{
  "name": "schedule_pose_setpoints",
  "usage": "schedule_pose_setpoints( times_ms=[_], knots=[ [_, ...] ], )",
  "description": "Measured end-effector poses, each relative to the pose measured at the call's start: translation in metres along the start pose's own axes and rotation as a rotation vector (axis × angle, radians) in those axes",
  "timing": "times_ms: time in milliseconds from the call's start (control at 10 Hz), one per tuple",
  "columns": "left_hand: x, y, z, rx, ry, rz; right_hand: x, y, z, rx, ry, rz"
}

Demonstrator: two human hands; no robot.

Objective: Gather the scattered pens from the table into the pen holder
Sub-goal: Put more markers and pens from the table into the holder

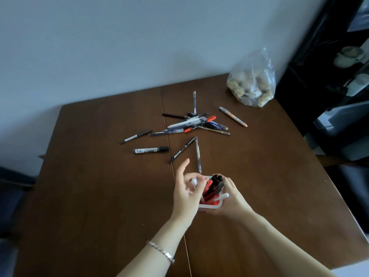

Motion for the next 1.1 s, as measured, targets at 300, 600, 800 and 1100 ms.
schedule_pose_setpoints(
  times_ms=[300,600,800,1100],
  knots=[
    [0.000,-0.013,0.027,-0.699,-0.339,0.354,-0.005,-0.009,-0.019,-0.009,-0.019,0.040],
    [-0.073,-0.011,0.000,-0.468,0.010,0.131,-0.014,0.020,-0.037,-0.164,-0.154,-0.025],
    [-0.150,-0.032,0.030,-0.976,0.029,0.064,-0.034,0.048,-0.074,-0.164,-0.271,-0.096],
    [-0.153,-0.063,0.051,-1.146,0.098,0.158,-0.043,0.055,-0.065,-0.205,-0.228,-0.151]
  ],
)
Point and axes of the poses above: each hand's wrist, its own x-axis away from the middle knuckle, its own y-axis out of the back of the hand, z = x × y, the point moved 4 cm from there along -x, towards the middle knuckle, and after that the axes turned 8 degrees about -z, right-handed, at the moved point
